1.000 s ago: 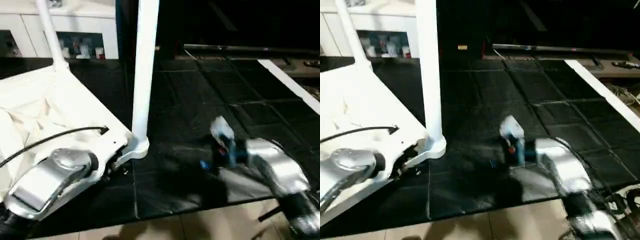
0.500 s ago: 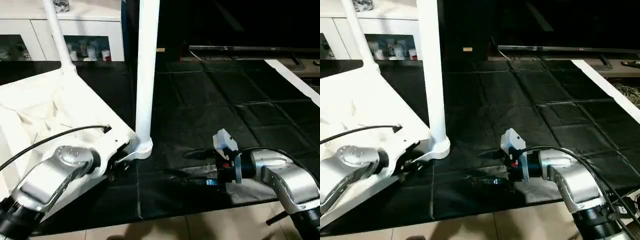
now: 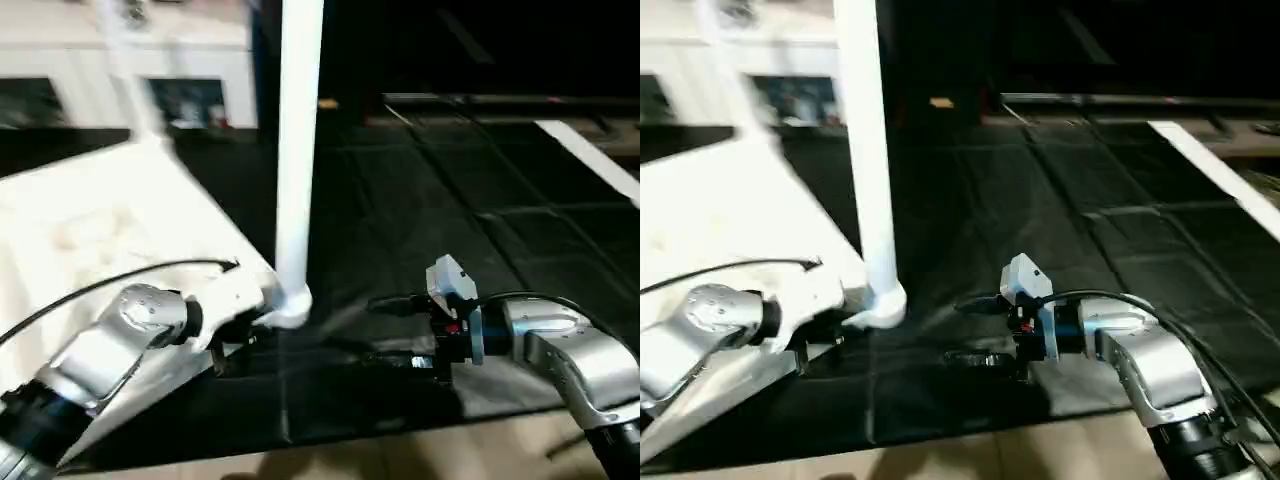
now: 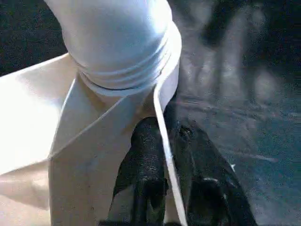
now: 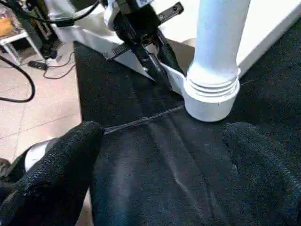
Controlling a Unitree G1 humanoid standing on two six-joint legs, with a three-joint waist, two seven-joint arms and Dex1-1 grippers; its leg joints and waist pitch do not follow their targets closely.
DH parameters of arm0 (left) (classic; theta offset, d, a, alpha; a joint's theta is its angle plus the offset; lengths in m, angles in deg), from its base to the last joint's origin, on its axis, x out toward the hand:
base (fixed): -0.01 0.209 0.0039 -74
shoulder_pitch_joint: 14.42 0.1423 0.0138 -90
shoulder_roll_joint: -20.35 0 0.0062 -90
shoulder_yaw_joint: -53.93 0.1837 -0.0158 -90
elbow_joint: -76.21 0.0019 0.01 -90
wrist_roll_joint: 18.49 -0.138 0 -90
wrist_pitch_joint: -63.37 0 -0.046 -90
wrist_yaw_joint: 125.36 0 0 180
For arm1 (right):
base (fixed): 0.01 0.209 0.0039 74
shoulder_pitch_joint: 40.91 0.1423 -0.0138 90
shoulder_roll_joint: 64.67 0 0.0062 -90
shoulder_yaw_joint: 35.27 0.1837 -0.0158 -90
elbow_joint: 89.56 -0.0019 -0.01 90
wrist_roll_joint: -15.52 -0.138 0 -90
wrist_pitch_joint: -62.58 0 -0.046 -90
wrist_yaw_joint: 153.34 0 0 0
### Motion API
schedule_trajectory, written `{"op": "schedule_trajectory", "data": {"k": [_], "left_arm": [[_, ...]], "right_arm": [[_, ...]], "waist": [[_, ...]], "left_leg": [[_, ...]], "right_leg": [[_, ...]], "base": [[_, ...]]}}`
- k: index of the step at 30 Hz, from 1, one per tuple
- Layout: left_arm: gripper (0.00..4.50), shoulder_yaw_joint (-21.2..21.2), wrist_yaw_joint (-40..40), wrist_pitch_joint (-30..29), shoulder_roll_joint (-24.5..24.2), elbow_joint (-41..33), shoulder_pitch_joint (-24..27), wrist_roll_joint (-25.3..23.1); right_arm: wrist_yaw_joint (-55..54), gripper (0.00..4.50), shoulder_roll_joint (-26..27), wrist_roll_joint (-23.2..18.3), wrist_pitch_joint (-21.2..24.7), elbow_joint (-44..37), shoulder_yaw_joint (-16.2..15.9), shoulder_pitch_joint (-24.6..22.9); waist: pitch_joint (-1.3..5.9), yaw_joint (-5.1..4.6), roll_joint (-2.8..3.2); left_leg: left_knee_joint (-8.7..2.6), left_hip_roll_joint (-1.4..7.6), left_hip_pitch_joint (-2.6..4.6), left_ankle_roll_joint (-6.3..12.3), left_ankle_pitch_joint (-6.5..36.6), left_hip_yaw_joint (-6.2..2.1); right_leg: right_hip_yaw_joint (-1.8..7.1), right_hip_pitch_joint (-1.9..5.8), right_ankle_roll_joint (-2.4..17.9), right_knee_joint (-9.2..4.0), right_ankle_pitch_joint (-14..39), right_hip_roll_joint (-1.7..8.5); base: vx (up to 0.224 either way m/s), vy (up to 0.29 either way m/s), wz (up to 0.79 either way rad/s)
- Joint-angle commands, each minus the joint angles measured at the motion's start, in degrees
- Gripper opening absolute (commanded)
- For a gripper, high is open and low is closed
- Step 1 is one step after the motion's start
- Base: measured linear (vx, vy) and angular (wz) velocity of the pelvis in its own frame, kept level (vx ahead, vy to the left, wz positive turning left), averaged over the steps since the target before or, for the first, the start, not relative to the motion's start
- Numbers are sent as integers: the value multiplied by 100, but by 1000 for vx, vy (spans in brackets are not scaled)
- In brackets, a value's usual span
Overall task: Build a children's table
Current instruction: Rotate table base
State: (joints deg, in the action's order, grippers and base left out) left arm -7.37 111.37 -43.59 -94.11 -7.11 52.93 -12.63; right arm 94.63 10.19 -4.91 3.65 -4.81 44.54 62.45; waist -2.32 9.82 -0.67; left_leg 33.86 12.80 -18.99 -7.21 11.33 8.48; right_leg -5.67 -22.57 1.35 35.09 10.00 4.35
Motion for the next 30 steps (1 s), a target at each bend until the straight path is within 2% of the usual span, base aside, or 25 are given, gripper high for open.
{"op": "schedule_trajectory", "data": {"k": [1, 2, 3, 4, 5, 6, 7, 8, 10, 11, 13, 14, 15, 16, 18, 20, 21, 22, 23, 24, 25, 26, 27, 28, 30], "left_arm": [[26, 449, 413, 370, 214, 72, -23, 16], [21, 492, 556, 715, 351, 274, -112, -9], [17, 605, 741, 1328, 541, 641, -280, -149], [17, 614, 753, 1381, 556, 677, -294, -164], [14, 680, 845, 1841, 699, 1004, -439, -301], [12, 714, 880, 2055, 782, 1181, -531, -370], [10, 741, 886, 2212, 853, 1328, -613, -429], [9, 744, 892, 2365, 939, 1521, -703, -498], [7, 738, 893, 2441, 989, 1636, -752, -538], [6, 734, 849, 2554, 1039, 1814, -829, -631], [1, 701, 767, 2578, 1092, 1985, -901, -689], [1, 633, 612, 2657, 1162, 2261, -1005, -789], [1, 551, 448, 2744, 1235, 2550, -1106, -875], [1, 463, 354, 2789, 1307, 2808, -1192, -914], [1, 254, 194, 2638, 1333, 3123, -1313, -906], [1, 173, 296, 2505, 1300, 3111, -1301, -811], [1, 148, 337, 2458, 1289, 3096, -1291, -776], [32, 61, 461, 2403, 1229, 2994, -1243, -653], [64, -25, 556, 2354, 1181, 2883, -1193, -539], [64, -76, 607, 2342, 1155, 2818, -1162, -474], [66, -190, 740, 2203, 1107, 2564, -1058, -259], [77, -249, 812, 2158, 1100, 2478, -1018, -159], [93, -388, 912, 2044, 1071, 2170, -896, 87], [105, -458, 942, 1958, 1051, 1991, -832, 212], [110, -635, 1017, 1730, 1017, 1569, -681, 502]], "right_arm": [[0, 450, -94, -50, 34, -118, 157, 2], [-5, 450, -115, -83, 48, -169, 183, -38], [-22, 450, -153, -125, 58, -228, 226, -90], [-25, 450, -156, -128, 59, -232, 229, -94], [-52, 450, -190, -166, 84, -278, 265, -125], [-64, 450, -208, -186, 96, -300, 292, -139], [-82, 450, -222, -195, 103, -316, 316, -152], [-103, 450, -239, -213, 112, -345, 335, -172], [-117, 450, -248, -224, 116, -363, 343, -184], [-144, 450, -256, -237, 125, -392, 359, -209], [-175, 450, -261, -241, 129, -420, 376, -239], [-207, 450, -271, -245, 122, -447, 399, -283], [-241, 450, -281, -253, 123, -475, 416, -321], [-262, 450, -299, -273, 122, -495, 429, -351], [-307, 450, -305, -307, 124, -536, 444, -409], [-328, 450, -292, -302, 128, -551, 435, -424], [-337, 450, -289, -302, 127, -555, 431, -428], [-366, 450, -269, -297, 127, -557, 416, -433], [-388, 450, -252, -290, 123, -555, 402, -435], [-402, 450, -242, -286, 120, -555, 394, -438], [-417, 450, -225, -282, 115, -551, 383, -445], [-429, 450, -222, -285, 110, -552, 377, -452], [-451, 450, -213, -285, 96, -552, 364, -469], [-465, 450, -204, -289, 93, -551, 362, -477], [-518, 450, -180, -309, 90, -554, 357, -502]], "waist": [[256, -65, 37], [258, -60, 30], [242, -57, 52], [232, -31, 52], [237, -28, 92], [223, -38, 70], [240, -20, 102], [240, -1, 100], [256, 7, 76], [275, 5, 123], [279, 0, 117], [277, -14, 150], [283, -15, 136], [267, -30, 142], [290, -60, 99], [298, -116, 112], [299, -141, 95], [304, -188, 66], [306, -225, 88], [312, -232, 103], [309, -283, 100], [306, -302, 100], [327, -294, 86], [324, -304, 97], [360, -298, 104]], "left_leg": [[-416, -1, 89, 67, 1730, 87], [-415, -2, 87, 63, 1755, 85], [-407, -20, 115, 85, 1834, 100], [-378, -29, 193, 96, 1940, 116], [-390, -24, 175, 86, 1962, 104], [-397, -33, 155, 111, 1965, 106], [-374, -51, 168, 96, 1970, 114], [-365, -53, 172, 84, 2000, 102], [-393, -56, 109, 104, 1940, 77], [-441, -33, 23, 116, 1839, 35], [-453, -28, -9, 104, 1803, 33], [-441, -35, 20, 99, 1878, 43], [-436, -36, 24, 86, 1897, 37], [-437, -65, -11, 107, 1870, 41], [-439, -62, -46, 103, 1749, 33], [-430, -76, -119, 112, 1644, 20], [-431, -81, -146, 111, 1585, 13], [-440, -77, -187, 119, 1476, 2], [-440, -69, -193, 144, 1433, -2], [-440, -59, -183, 148, 1416, -6], [-447, -34, -171, 173, 1420, -6], [-445, -35, -162, 200, 1407, 9], [-444, -2, -143, 225, 1304, 10], [-451, 11, -169, 235, 1242, 9], [-440, 46, -185, 244, 934, 15]], "right_leg": [[273, 143, 283, -640, 2910, 315], [272, 146, 285, -626, 2929, 314], [269, 113, 221, -683, 3140, 307], [258, 63, 128, -745, 3429, 311], [270, 79, 131, -738, 3467, 326], [257, 89, 79, -776, 3564, 325], [243, 85, -6, -786, 3664, 320], [221, 81, -50, -784, 3767, 335], [205, 131, -112, -774, 3773, 364], [221, 190, -90, -718, 3571, 385], [234, 197, -60, -703, 3418, 389], [235, 173, -46, -729, 3442, 384], [231, 181, -27, -716, 3432, 395], [220, 196, -79, -747, 3506, 381], [216, 233, -107, -722, 3429, 397], [185, 261, -173, -723, 3503, 413], [180, 275, -182, -719, 3486, 416], [172, 297, -185, -703, 3412, 417], [176, 285, -132, -693, 3321, 416], [184, 281, -82, -684, 3245, 425], [203, 269, 121, -645, 3028, 430], [209, 251, 166, -654, 2975, 407], [237, 251, 319, -591, 2713, 426], [246, 263, 407, -564, 2554, 422], [270, 282, 683, -451, 1793, 407]], "base": [[0, 0, 0], [0, 0, 0], [-24, 8, 18], [-26, 7, 21], [-26, 7, 21], [0, 0, 0], [0, 0, 0], [0, 0, 0], [0, 0, 0], [0, 0, 0], [0, 0, 0], [0, 0, 0], [0, 0, 0], [0, 0, 0], [0, 0, 0], [0, 0, 0], [0, 0, 0], [0, 0, 0], [0, 0, 0], [0, 0, 0], [0, 0, 0], [0, 0, 0], [0, 0, 0], [56, -5, 1], [56, 1, 0]]}}
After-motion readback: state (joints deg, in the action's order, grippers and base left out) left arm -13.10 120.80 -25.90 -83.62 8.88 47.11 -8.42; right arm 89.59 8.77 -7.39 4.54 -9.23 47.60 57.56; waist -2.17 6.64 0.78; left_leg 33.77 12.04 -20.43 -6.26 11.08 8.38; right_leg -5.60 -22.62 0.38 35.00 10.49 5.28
